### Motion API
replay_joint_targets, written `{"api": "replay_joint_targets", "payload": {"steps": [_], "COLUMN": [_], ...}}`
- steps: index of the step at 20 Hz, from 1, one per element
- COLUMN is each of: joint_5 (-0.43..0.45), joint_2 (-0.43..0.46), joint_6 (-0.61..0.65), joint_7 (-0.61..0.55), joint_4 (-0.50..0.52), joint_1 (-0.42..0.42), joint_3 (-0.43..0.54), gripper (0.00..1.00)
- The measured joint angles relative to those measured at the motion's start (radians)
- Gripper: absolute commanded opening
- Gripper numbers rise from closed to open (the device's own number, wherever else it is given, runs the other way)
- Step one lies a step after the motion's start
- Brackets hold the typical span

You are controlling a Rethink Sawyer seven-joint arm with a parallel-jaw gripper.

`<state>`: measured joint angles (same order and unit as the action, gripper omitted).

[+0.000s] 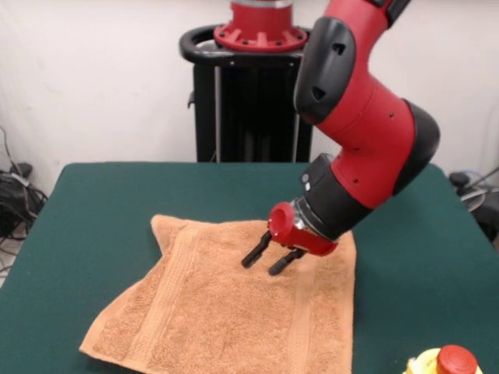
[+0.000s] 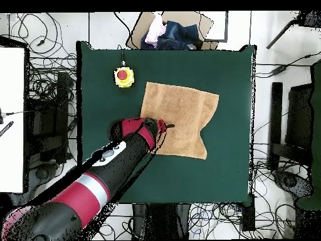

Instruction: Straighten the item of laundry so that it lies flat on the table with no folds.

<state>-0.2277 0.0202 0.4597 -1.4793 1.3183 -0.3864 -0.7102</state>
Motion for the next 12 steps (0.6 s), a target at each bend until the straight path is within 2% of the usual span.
{"api": "replay_joint_targets", "payload": {"steps": [12], "joint_5": [-0.08], "joint_2": [-0.001], "joint_6": [0.083], "joint_7": [-0.078], "joint_4": [-0.063], "joint_1": [-0.042], "joint_3": [0.0], "gripper": [1.0]}}
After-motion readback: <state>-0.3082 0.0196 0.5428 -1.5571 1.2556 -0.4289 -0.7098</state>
